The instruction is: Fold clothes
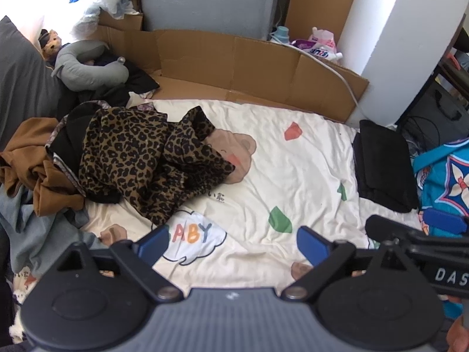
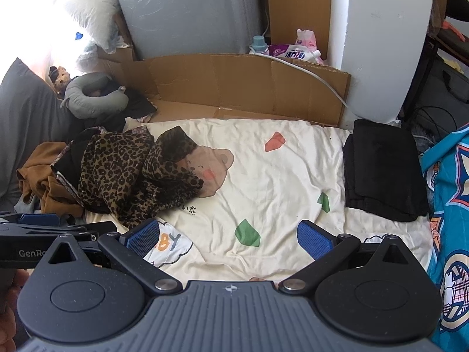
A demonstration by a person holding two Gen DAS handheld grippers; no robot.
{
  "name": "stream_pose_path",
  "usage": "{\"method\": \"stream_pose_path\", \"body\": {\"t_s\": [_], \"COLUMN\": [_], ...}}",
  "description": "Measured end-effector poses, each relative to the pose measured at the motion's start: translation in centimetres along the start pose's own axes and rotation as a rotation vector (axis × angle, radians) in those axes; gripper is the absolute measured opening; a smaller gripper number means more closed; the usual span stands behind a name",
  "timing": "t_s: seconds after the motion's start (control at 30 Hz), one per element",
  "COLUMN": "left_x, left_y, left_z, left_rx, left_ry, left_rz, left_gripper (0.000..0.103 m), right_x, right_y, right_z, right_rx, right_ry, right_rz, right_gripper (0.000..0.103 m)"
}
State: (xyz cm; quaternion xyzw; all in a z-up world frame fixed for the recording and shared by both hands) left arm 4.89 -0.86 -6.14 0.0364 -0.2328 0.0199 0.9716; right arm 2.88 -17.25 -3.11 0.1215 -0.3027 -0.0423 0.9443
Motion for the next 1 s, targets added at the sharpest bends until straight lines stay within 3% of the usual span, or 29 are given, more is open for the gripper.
{"method": "stream_pose_path", "body": {"t_s": [0.37, 0.5, 0.63, 1.0], "left_x": [0.7, 0.2, 0.4, 4.4], "left_y": [-0.2, -0.2, 0.6, 3.8], "left_z": [-0.3, -1.9, -2.2, -0.1], "left_rx": [-0.013, -0.043, -0.053, -0.026], "left_ry": [0.014, 0.092, 0.121, 0.032], "left_rz": [0.02, 0.053, 0.097, 0.074], "left_gripper": [0.096, 0.096, 0.096, 0.096], "right_x": [0.9, 1.1, 1.0, 1.8], "right_y": [-0.8, -0.9, -1.5, -0.6], "right_z": [0.1, 0.3, 0.3, 0.6], "right_rx": [0.035, 0.043, 0.066, 0.138], "right_ry": [-0.012, -0.022, -0.019, -0.045], "right_rz": [-0.054, -0.05, -0.093, -0.129], "right_gripper": [0.103, 0.103, 0.102, 0.102]}}
Point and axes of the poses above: each gripper's, at about its wrist camera, not at the fingertips, and z roughly against the way its jaws point, y to its left, x to its top, the point moved 8 cm from there along -z, roughly the way its jaws point, and after that the axes turned 8 degrees about x, right-handed, at the moved point
